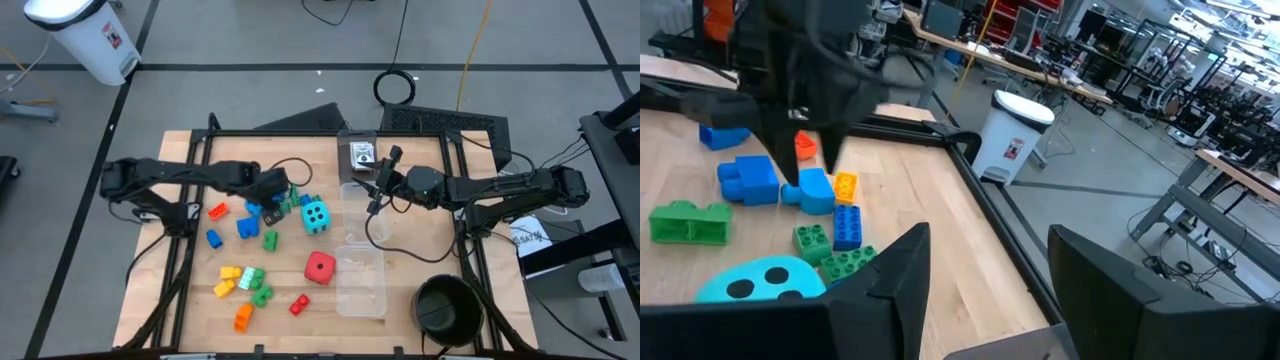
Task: Pick & Place Toys
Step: Put the blue 8 stud game piece into the middle transparent bin
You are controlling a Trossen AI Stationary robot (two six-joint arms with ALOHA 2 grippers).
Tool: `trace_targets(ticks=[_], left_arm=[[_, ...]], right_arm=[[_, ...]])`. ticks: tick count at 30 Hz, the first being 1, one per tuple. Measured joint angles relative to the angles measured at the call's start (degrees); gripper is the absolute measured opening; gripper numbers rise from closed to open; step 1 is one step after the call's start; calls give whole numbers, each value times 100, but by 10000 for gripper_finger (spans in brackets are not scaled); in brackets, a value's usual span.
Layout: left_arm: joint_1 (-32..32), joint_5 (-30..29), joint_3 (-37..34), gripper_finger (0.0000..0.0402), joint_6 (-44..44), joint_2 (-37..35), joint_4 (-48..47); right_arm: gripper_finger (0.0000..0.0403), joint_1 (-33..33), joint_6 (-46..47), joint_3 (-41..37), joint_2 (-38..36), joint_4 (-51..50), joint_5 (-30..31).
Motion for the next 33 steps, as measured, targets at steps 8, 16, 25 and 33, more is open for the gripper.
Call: trace_targets(ticks=[8,16,25,33], left_arm=[[574,-46,-6,292,2470,912,56],[1068,-424,-9,269,3210,1702,88],[1322,-133,-2,233,3405,1808,354],[1306,-517,-7,228,3016,1026,189]], right_arm=[[171,0,-105,0,0,-33,0],[171,-1,-94,0,0,-258,3],[171,-2,117,0,0,-377,4],[171,0,199,0,-1,-495,13]])
